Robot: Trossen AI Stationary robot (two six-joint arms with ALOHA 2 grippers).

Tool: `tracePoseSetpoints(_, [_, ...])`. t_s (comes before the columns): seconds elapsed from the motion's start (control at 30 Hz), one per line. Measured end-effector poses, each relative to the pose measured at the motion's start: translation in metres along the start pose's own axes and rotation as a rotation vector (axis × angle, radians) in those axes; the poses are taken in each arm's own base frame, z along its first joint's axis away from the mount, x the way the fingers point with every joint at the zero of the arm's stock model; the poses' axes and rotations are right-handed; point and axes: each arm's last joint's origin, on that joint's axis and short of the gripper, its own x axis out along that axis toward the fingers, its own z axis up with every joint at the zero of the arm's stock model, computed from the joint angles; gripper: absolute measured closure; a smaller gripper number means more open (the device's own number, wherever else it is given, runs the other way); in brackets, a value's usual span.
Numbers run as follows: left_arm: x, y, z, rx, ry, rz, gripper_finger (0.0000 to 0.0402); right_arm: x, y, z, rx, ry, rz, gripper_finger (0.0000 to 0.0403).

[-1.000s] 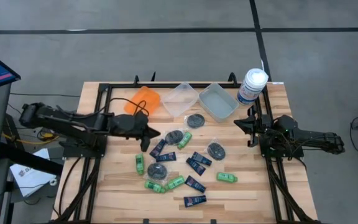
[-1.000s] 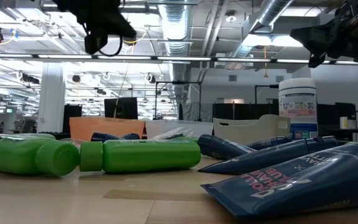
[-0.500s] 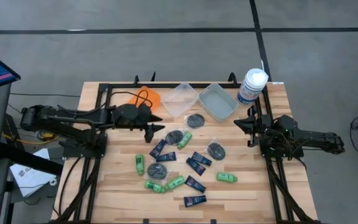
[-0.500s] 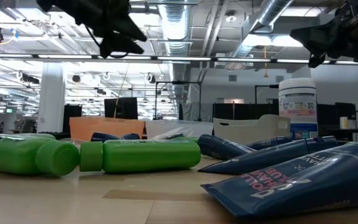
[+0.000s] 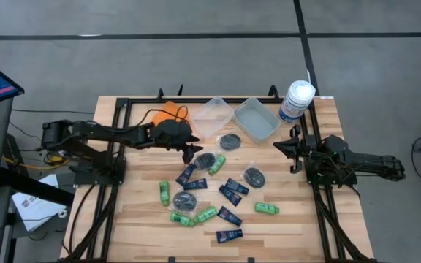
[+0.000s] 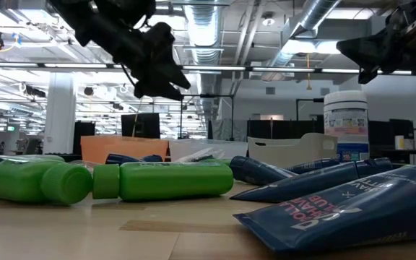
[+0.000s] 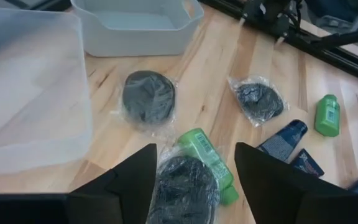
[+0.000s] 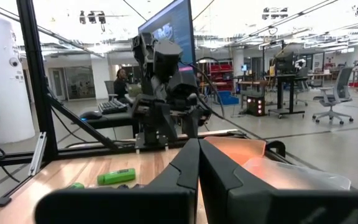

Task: Pick & Place Travel size toiletries
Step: Put the hairbrush into the orange bin

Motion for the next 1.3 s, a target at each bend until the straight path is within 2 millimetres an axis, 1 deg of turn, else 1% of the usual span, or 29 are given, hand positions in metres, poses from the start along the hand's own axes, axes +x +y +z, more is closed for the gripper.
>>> tracePoseSetpoints(0.17, [0.015, 0.0, -0.001, 0.06, -0.002, -0.001, 0.019, 0.0, 0.0, 0.0, 0.0, 0.0, -0.006, 0.0403])
tracePoseSetpoints(0.3, [0.03, 0.003, 0.003, 0.121, 0.016, 0.013, 0.0187, 0.0, 0.0, 0.0, 0.0, 0.0, -0.007, 0.0403])
tracePoseSetpoints(0.4, [0.04, 0.014, 0.001, 0.104, 0.051, 0.025, 0.0182, 0.0, 0.0, 0.0, 0.001, 0.0, -0.007, 0.0403])
tracePoseSetpoints(0.5, [0.045, 0.027, -0.005, 0.059, 0.12, 0.024, 0.0179, 0.0, -0.001, 0.0, 0.0, -0.001, -0.01, 0.0403])
tracePoseSetpoints(0.63, [0.046, 0.033, -0.012, 0.04, 0.201, 0.019, 0.0184, 0.0, -0.001, 0.0, 0.0, -0.001, -0.011, 0.0403])
tracePoseSetpoints(0.8, [0.043, 0.027, -0.015, 0.148, 0.232, -0.002, 0.0193, 0.0, -0.001, 0.0, 0.0, -0.001, -0.011, 0.0403])
tracePoseSetpoints(0.9, [0.043, 0.025, -0.022, 0.209, 0.252, -0.017, 0.0194, 0.0, -0.001, 0.0, 0.0, -0.001, -0.011, 0.0403])
tracePoseSetpoints(1.07, [0.042, 0.032, -0.036, 0.203, 0.293, 0.002, 0.019, 0.0, -0.001, 0.0, 0.002, -0.001, -0.011, 0.0403])
tracePoseSetpoints(1.3, [0.042, 0.034, -0.042, 0.202, 0.245, -0.02, 0.0192, 0.0, -0.001, 0.0, 0.002, -0.001, -0.011, 0.0403])
